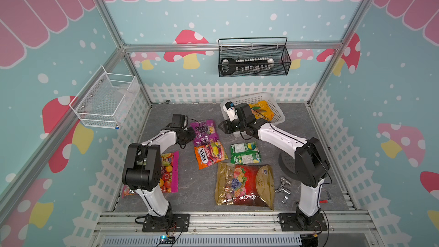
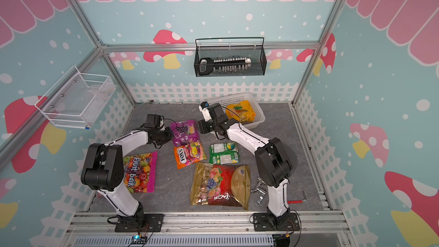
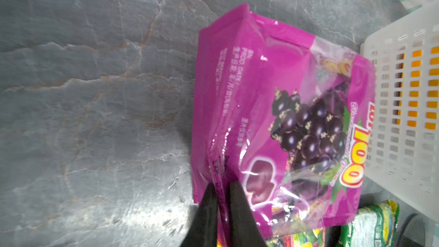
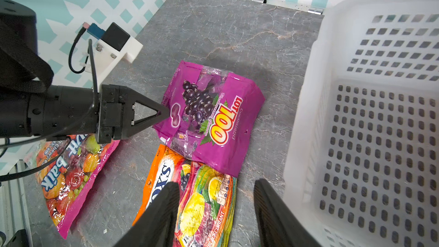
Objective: Put the candies in the basket
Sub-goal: Pick up the candy at the center of the board.
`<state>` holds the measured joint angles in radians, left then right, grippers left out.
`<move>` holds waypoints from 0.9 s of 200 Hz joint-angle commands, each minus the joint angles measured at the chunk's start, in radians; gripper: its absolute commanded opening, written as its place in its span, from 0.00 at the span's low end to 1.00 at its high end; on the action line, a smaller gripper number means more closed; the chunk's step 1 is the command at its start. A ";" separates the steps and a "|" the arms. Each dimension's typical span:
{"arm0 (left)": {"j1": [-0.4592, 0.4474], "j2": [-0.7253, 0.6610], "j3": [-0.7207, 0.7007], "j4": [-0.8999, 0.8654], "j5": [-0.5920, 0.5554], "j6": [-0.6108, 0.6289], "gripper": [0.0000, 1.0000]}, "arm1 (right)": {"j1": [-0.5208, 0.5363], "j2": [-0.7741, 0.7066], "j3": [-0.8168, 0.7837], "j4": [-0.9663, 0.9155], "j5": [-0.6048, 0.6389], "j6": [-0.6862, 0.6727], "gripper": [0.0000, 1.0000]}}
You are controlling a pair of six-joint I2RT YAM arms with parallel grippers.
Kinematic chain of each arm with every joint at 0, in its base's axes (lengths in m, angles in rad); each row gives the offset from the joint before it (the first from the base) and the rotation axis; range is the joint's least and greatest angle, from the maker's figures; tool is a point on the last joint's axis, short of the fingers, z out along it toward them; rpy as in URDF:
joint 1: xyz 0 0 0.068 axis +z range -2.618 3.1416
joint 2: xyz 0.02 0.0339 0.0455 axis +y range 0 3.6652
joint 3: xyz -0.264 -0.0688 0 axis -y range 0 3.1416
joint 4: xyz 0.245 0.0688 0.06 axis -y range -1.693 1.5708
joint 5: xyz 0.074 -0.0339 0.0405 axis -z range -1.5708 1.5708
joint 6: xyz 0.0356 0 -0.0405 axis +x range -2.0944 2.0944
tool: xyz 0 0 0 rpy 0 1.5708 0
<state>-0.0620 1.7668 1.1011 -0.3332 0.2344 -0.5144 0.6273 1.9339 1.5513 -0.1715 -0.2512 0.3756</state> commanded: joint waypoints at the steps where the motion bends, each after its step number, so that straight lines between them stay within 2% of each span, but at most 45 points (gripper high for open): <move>1: 0.026 -0.028 -0.038 -0.037 0.010 0.029 0.05 | 0.018 0.073 0.073 0.007 -0.004 0.000 0.59; 16: 0.042 -0.047 -0.069 -0.037 0.073 0.029 0.00 | 0.034 0.120 0.125 -0.008 -0.023 0.023 0.63; 63: 0.081 -0.128 -0.160 -0.007 0.146 0.018 0.00 | 0.075 0.270 0.253 -0.061 0.012 0.144 0.69; 90: 0.093 -0.139 -0.187 0.006 0.179 0.011 0.00 | 0.076 0.387 0.383 -0.157 -0.017 0.131 0.67; 119: 0.098 -0.142 -0.210 0.019 0.194 0.010 0.00 | 0.075 0.445 0.410 -0.153 -0.052 0.156 0.59; 132: 0.102 -0.142 -0.217 0.023 0.199 0.008 0.00 | 0.075 0.463 0.421 -0.153 -0.070 0.162 0.53; 156: 0.105 -0.149 -0.217 0.026 0.212 0.007 0.00 | 0.076 0.475 0.431 -0.147 -0.101 0.147 0.33; 160: 0.104 -0.152 -0.215 0.025 0.213 0.007 0.00 | 0.075 0.472 0.432 -0.142 -0.110 0.141 0.26; 180: 0.105 -0.176 -0.222 0.035 0.233 0.013 0.00 | 0.076 0.459 0.434 -0.133 -0.120 0.130 0.06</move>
<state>0.0399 1.6276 0.9066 -0.2729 0.4171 -0.5056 0.6983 2.3909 1.9610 -0.3069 -0.3283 0.5167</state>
